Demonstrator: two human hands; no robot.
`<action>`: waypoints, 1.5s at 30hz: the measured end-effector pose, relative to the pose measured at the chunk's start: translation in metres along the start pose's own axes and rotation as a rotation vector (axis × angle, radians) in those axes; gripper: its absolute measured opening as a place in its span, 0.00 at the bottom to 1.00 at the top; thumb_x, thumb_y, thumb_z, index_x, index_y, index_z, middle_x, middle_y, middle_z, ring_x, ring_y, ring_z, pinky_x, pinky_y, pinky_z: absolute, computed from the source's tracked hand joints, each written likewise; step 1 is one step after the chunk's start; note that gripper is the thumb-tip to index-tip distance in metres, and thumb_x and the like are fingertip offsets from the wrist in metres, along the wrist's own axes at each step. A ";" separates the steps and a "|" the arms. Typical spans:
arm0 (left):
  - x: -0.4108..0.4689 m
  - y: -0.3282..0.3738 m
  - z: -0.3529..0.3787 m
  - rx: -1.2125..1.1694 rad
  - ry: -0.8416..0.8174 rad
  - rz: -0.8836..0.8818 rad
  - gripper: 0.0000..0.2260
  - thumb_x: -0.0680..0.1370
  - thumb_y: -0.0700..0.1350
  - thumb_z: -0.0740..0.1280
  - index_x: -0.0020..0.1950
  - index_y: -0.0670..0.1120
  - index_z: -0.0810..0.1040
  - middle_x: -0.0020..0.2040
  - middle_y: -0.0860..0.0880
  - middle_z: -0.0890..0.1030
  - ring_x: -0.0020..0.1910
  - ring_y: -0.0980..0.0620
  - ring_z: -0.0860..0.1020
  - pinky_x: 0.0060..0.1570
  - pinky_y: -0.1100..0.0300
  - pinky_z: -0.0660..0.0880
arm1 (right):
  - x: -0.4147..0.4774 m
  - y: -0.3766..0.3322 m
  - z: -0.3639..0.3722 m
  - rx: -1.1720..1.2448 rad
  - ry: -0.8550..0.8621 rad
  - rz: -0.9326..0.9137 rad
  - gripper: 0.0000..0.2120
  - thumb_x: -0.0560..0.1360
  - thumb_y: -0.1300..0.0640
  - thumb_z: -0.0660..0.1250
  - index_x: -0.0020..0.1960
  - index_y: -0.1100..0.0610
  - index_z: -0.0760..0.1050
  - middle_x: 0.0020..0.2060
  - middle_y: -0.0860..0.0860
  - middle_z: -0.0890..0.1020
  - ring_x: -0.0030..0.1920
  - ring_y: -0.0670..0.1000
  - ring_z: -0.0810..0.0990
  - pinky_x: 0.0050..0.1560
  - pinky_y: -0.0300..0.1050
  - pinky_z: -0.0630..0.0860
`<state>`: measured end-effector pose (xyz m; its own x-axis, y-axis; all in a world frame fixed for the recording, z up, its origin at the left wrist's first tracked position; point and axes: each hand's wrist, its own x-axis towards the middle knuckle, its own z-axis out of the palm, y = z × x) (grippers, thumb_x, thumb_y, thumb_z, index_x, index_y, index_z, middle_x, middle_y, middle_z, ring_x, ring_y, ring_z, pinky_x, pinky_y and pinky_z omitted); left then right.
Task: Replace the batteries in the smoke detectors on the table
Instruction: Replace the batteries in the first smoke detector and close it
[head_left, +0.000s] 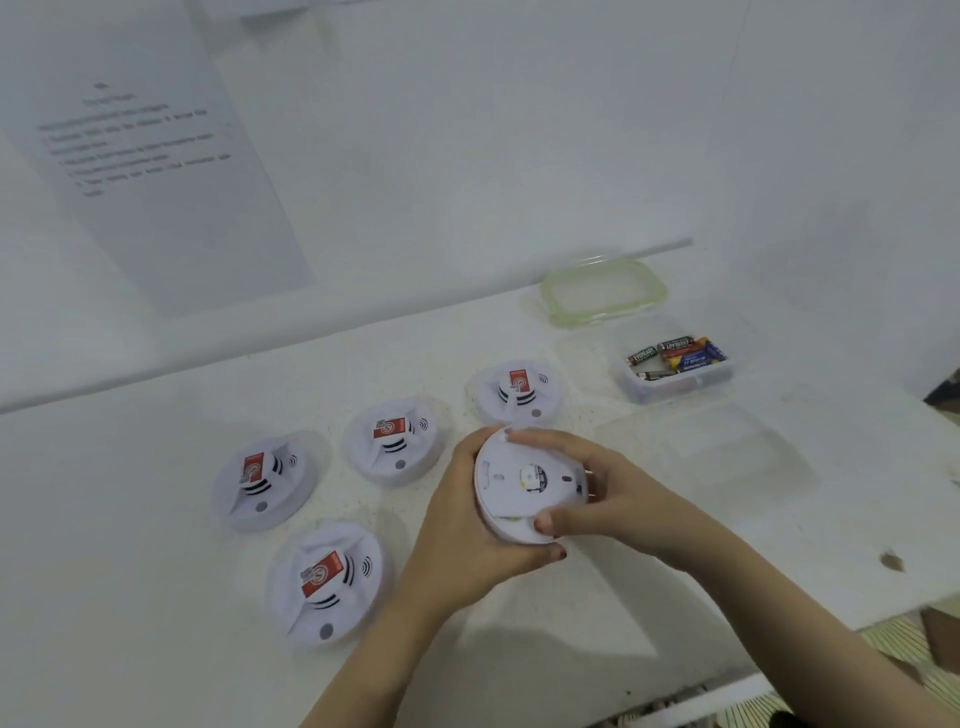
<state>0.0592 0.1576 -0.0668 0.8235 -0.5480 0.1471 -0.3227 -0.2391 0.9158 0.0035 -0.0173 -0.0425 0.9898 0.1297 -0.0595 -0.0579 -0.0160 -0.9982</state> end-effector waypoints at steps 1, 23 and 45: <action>-0.003 -0.003 0.002 0.004 0.007 -0.015 0.44 0.55 0.41 0.84 0.65 0.60 0.66 0.57 0.65 0.76 0.59 0.62 0.76 0.49 0.68 0.76 | 0.001 0.005 0.000 -0.005 -0.006 0.013 0.30 0.68 0.67 0.74 0.65 0.46 0.74 0.62 0.44 0.77 0.62 0.47 0.76 0.58 0.46 0.77; -0.005 -0.016 0.001 0.146 -0.014 -0.017 0.42 0.57 0.41 0.83 0.62 0.66 0.67 0.56 0.70 0.76 0.56 0.68 0.75 0.46 0.74 0.73 | 0.014 0.013 -0.008 -0.312 -0.138 0.015 0.31 0.68 0.67 0.74 0.65 0.44 0.72 0.63 0.45 0.72 0.61 0.37 0.71 0.59 0.31 0.69; -0.008 -0.023 0.003 0.132 -0.061 -0.019 0.45 0.58 0.42 0.83 0.69 0.62 0.65 0.60 0.64 0.77 0.58 0.69 0.74 0.49 0.75 0.71 | -0.003 0.000 0.011 -1.207 0.160 -0.250 0.27 0.60 0.46 0.70 0.56 0.56 0.72 0.52 0.49 0.73 0.49 0.51 0.72 0.51 0.49 0.71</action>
<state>0.0582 0.1651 -0.0904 0.8015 -0.5891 0.1030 -0.3688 -0.3513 0.8606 -0.0010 -0.0070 -0.0422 0.9660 0.1399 0.2172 0.2077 -0.9206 -0.3308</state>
